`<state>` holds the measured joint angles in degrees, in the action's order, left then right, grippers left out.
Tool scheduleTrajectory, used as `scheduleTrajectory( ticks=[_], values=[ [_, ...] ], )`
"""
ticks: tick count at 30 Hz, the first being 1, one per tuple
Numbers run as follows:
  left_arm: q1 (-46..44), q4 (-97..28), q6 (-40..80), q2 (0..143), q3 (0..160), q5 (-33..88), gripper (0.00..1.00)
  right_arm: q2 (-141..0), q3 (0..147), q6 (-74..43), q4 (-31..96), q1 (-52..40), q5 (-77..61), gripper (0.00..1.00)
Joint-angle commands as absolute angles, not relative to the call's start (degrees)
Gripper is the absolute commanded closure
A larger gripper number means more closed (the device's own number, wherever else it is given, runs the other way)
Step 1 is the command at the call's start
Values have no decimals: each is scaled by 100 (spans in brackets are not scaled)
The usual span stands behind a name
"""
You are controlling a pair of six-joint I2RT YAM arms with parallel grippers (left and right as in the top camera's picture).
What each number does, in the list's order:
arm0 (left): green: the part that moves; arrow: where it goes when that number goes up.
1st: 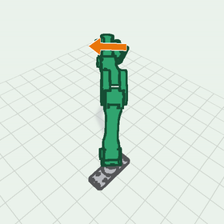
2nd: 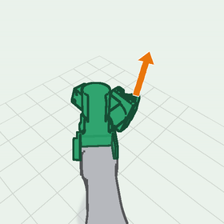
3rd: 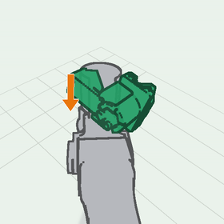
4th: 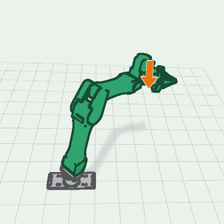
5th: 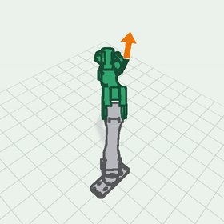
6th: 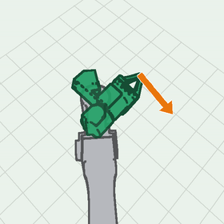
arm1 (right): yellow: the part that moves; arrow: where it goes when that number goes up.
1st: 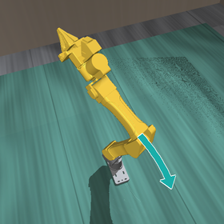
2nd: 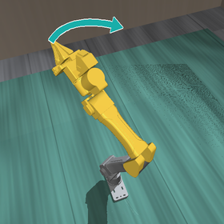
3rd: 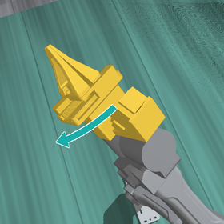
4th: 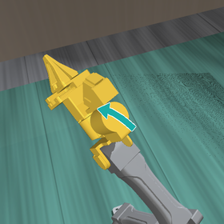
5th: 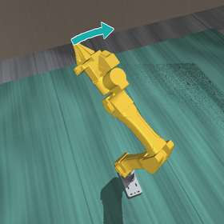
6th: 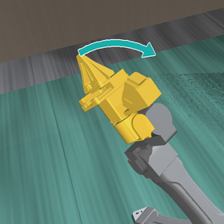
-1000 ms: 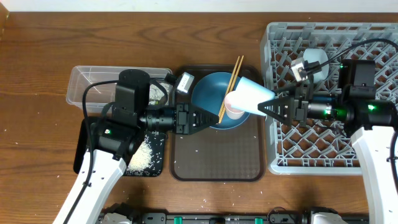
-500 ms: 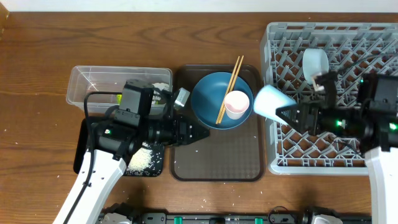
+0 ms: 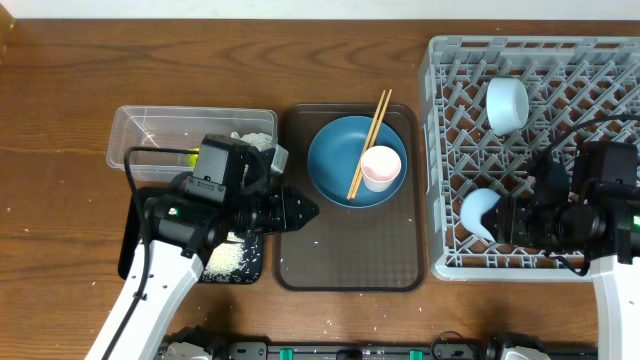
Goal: Sort waste into correct bins and load items into the dishwasher rack
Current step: 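Carry the light-blue cup into the dish rack with the right gripper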
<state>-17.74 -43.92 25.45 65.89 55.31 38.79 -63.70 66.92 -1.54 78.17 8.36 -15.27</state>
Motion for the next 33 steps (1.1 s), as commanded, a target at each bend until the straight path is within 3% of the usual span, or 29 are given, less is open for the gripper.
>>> scheduleTrajectory(
  ticks=[1,7,14,30,33],
  values=[
    [-1769,-4412,2488,6547,5546,3658,44,-6337,6751,-364,7867,867,-1028,56],
    [-1769,-4412,2486,6549,5546,3658,18,-6340,6748,-563,7999,864,-698,56],
    [-1769,-4412,2488,6547,5546,3658,9,-6344,6740,-786,7988,860,-390,57],
    [-1769,-4410,2488,6547,5546,3658,5,-7148,6737,-1026,7323,860,-154,57],
    [-1769,-4412,2486,6547,5546,3658,0,-7347,6737,-1026,7249,860,-161,57]
  ],
)
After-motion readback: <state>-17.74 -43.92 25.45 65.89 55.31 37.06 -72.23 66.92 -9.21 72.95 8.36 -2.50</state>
